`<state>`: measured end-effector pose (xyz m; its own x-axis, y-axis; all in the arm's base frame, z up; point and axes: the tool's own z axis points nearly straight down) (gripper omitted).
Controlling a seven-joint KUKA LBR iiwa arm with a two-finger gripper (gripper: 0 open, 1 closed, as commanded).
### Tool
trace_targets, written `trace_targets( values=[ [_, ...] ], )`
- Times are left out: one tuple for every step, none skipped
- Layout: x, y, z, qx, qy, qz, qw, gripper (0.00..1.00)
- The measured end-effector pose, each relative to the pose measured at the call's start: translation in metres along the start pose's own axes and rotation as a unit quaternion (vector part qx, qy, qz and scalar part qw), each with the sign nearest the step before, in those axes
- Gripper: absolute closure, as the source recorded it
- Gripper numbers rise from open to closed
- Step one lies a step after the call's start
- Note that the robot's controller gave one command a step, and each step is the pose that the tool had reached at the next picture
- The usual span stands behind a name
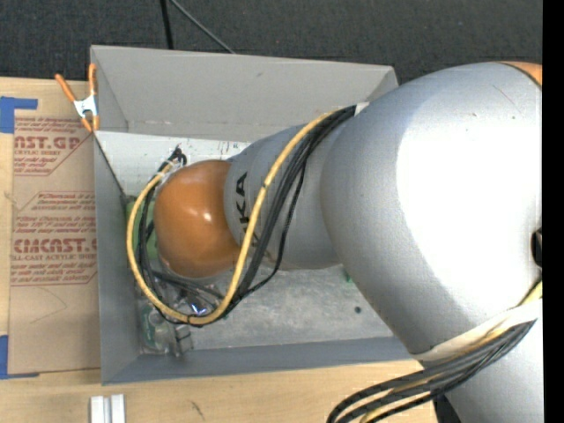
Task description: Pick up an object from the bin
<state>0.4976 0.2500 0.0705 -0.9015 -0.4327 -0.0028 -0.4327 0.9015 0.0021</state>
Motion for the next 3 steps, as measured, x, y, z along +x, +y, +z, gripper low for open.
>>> trace_targets(
  values=[
    [0.0,-0.003,0.0,0.0,0.0003,0.003,1.0,1.0],
    [-0.008,-0.025,-0.114,0.001,-0.0039,-0.01,0.9999,1.0],
    [-0.02,-0.037,-0.195,0.002,-0.0047,-0.009,1.0,1.0]
  ],
)
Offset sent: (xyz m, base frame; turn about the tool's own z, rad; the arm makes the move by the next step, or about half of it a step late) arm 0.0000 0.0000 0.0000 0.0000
